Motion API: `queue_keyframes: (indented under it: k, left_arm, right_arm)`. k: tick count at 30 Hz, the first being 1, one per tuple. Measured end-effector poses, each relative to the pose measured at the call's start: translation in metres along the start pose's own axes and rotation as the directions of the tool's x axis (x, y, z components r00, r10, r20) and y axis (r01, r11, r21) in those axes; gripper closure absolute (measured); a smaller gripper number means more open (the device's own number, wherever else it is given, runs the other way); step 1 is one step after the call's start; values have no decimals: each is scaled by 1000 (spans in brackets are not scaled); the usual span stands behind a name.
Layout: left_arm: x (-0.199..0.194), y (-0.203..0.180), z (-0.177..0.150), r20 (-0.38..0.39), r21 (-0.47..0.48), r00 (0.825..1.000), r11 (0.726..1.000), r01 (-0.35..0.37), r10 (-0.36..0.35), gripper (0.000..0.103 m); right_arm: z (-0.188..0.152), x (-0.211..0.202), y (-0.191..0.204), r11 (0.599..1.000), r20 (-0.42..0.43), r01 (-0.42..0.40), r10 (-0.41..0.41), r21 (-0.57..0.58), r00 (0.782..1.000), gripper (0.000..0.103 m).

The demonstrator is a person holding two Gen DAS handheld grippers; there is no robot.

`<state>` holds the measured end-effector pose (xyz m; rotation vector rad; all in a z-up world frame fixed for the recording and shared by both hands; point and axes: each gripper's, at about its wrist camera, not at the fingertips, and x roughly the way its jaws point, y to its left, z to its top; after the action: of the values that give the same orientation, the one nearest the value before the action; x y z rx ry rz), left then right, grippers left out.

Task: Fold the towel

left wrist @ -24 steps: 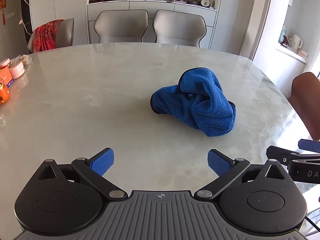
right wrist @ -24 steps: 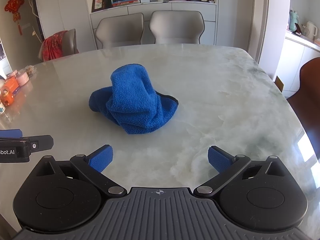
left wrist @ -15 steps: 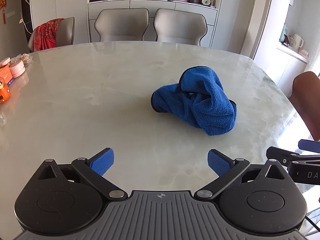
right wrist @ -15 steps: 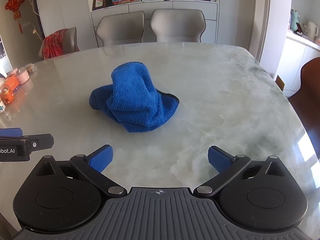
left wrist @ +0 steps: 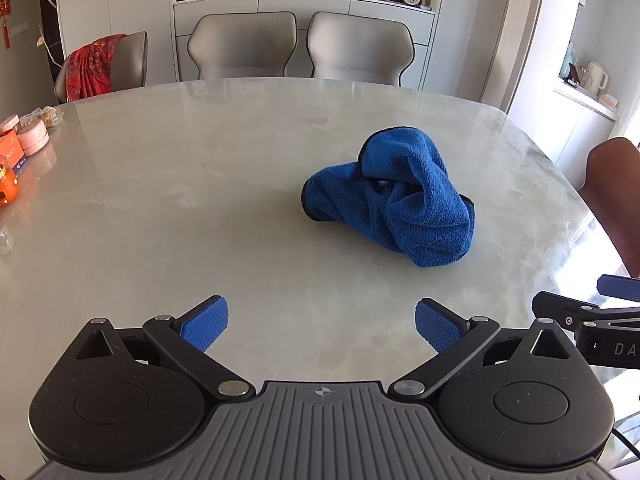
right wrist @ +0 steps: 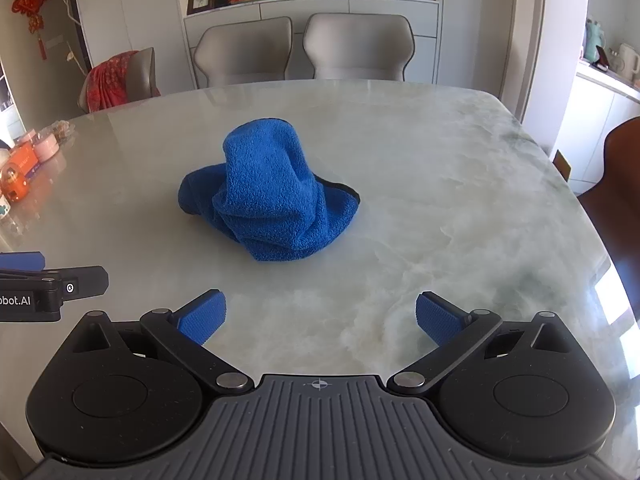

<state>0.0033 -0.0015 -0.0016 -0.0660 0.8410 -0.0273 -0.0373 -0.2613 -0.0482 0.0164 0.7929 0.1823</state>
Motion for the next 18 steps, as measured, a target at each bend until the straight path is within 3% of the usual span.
queue_keyframes:
  k: [18]
  left_arm:
    - [6, 1, 4, -10, 4, 1000, 1000, -2, 2, 1]
  right_arm:
    - [7, 7, 4, 999, -22, 0, -1, -33, 1000, 1]
